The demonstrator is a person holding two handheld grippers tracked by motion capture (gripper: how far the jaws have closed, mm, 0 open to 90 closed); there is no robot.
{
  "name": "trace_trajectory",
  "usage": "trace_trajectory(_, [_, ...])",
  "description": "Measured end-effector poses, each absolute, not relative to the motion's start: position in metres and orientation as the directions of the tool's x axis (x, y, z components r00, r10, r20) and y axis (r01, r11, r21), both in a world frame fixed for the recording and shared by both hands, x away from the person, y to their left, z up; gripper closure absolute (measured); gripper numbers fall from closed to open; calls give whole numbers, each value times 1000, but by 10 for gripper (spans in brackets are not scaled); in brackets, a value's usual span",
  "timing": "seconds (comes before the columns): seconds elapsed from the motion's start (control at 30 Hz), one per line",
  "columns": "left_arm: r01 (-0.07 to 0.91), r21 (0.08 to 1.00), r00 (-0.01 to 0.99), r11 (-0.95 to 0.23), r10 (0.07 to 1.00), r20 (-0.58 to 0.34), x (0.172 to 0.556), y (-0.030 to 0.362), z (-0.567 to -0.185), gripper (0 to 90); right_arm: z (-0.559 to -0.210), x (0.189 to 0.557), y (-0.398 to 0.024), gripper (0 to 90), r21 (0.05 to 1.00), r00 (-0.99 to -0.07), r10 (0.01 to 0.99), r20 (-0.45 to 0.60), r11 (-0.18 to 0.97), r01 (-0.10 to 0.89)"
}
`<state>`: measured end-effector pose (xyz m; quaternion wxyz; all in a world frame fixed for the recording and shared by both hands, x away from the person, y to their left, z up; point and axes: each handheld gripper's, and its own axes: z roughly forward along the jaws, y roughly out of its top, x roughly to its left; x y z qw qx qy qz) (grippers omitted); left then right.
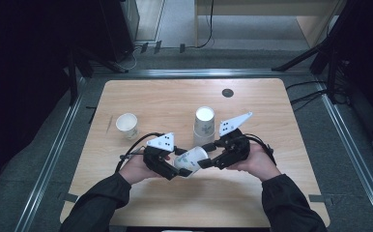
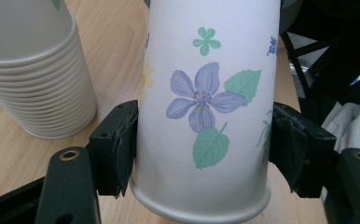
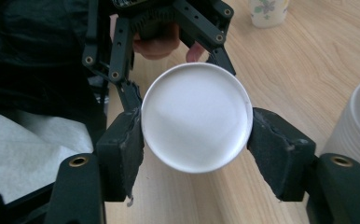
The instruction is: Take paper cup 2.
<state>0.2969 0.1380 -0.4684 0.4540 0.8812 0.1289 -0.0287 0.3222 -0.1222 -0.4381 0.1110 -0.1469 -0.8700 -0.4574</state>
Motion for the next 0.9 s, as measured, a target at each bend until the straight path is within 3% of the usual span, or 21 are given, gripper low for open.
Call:
trace_trajectory(0.33, [274,756,961,-594,208,-185,302,148,-447,304,-442,320,-131,287,758,-948,181,262,569,319])
trace_trajectory(0.9, [172,613,985,-772,117,-129,317,135,-412,298,-455,312,-129,281,741,-954,200,223,602,299])
